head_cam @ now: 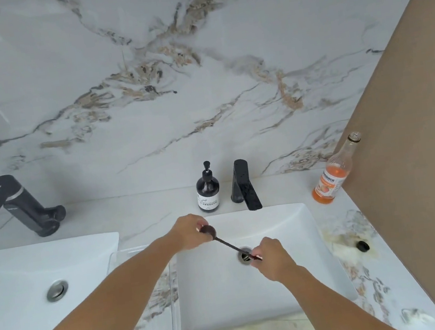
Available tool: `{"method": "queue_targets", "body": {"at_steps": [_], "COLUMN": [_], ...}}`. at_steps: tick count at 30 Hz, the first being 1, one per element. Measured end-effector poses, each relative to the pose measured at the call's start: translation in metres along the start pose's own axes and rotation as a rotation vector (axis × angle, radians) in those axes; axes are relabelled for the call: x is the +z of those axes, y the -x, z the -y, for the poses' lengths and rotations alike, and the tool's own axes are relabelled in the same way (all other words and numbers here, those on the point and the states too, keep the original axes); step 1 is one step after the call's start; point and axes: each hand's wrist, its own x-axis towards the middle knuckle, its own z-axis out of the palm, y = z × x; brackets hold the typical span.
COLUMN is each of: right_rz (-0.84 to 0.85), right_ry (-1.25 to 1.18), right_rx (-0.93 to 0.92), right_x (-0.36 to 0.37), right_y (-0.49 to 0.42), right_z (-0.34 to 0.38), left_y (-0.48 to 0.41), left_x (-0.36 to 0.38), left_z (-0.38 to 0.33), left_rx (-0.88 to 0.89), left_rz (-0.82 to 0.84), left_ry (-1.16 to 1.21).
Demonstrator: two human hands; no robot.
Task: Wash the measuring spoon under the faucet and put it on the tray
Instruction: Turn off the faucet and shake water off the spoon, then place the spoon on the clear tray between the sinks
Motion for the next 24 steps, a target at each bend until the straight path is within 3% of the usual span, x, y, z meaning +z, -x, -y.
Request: {"method": "queue_targets", "body": {"at_steps": [5,12,17,24], "right_rz": [0.152,0.396,0.513,0.387], "right_ry": [-0.597,-0.829,-0.78,-0.447], "right_rx": [0.151,0.134,0.236,0.368], "right_x": [0.014,0.068,0.098,0.136], "right_y": [0.0,0.013,0.026,0.025], "right_z": [0.041,0.137,0.175,0.209], "left_y": [-0.001,0.03,0.054,0.07], "left_x": [-0.04,-0.066,-0.063,-0.037], "left_z": [0.023,0.088,0.123,0.139], "left_rx": [-0.125,-0.277,-0.396,-0.504], "left_rz": [0.059,-0.063,-0.023,0.027], "left_ry": [0.656,0.781,0.752,0.752]}}
